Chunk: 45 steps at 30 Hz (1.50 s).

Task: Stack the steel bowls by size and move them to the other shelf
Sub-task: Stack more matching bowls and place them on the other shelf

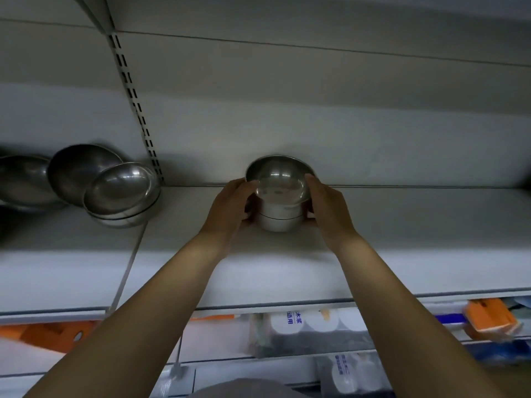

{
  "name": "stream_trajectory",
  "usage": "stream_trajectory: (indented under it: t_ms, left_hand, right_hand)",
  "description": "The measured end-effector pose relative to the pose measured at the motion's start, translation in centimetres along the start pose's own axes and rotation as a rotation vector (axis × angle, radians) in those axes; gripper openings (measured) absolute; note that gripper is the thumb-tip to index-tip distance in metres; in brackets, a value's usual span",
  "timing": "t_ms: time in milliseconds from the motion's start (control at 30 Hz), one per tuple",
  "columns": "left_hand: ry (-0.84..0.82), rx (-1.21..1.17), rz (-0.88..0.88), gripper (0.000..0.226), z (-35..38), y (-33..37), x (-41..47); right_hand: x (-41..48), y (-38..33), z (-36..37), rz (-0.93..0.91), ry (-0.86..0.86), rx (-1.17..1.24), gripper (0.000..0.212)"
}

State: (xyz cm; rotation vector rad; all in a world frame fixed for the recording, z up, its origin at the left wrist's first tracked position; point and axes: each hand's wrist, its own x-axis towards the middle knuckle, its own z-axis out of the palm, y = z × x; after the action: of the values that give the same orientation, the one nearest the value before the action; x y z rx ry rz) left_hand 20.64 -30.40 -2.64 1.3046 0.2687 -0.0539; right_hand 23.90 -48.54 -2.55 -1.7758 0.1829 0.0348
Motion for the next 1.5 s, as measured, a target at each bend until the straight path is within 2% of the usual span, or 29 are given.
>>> stream_trajectory:
  t_ms: [33,133,267,333,400,500,533,633,733,867,1000,1133,1233,1367,1500]
  left_hand:
    - [0.011,-0.031,0.013,0.006,-0.2,0.1,-0.4]
    - [0.056,-0.132,0.055,0.017,-1.5,0.4,-1.9]
    - [0.123,-0.177,0.104,0.042,-4.9,0.9,-5.2]
    - [0.181,-0.217,0.152,0.046,-6.7,1.2,-7.3]
    - [0.258,-0.282,0.176,0.051,-8.7,1.7,-9.5]
    - [0.341,-0.287,0.201,0.051,-12.2,2.0,-13.4]
    - [0.373,-0.276,0.199,0.050,-13.5,2.1,-14.7]
    - [0.458,-0.252,0.202,0.054,-17.5,2.4,-18.4]
    - [0.522,-0.251,0.191,0.046,-21.6,3.3,-21.5]
    - [0.574,-0.177,0.150,0.047,-27.6,4.2,-24.5]
    - [0.557,-0.077,0.128,0.046,-32.4,5.3,-25.6]
    - [0.518,0.107,0.134,0.046,-34.9,6.5,-24.5]
    - [0.467,0.183,0.135,0.033,-35.0,7.1,-22.7]
    - [0.410,0.308,0.161,0.047,-33.9,6.2,-18.9]
    - [0.473,0.372,0.213,0.050,-32.1,5.0,-15.3]
  right_hand:
    - [-0.3,-0.1,0.3,-0.034,0.005,-0.005,0.071]
    - [-1.9,-1.3,1.7,-0.143,-0.040,-0.037,0.055]
    - [-3.6,-2.6,4.6,-0.224,-0.182,-0.039,0.035]
    - [-4.7,-3.3,6.6,-0.245,-0.269,-0.030,0.030]
    - [-6.1,-3.9,9.0,-0.249,-0.345,-0.027,0.032]
    - [-8.8,-4.8,13.1,-0.271,-0.443,-0.024,0.063]
    - [-9.8,-4.9,14.7,-0.274,-0.486,-0.023,0.066]
    - [-13.1,-5.1,19.3,-0.264,-0.635,0.009,0.049]
    - [-16.4,-5.5,24.0,-0.279,-0.711,0.054,0.038]
    - [-20.5,-6.0,29.7,-0.248,-0.758,0.019,0.038]
    - [-23.2,-6.1,34.0,-0.227,-0.687,0.043,0.041]
    - [-23.9,-6.2,36.0,-0.188,-0.503,0.079,0.043]
    - [-23.3,-6.4,35.2,-0.182,-0.367,0.062,0.042]
    - [-21.1,-6.0,33.5,-0.139,-0.204,0.033,0.044]
    - [-18.8,-5.6,32.1,-0.078,-0.122,-0.013,0.056]
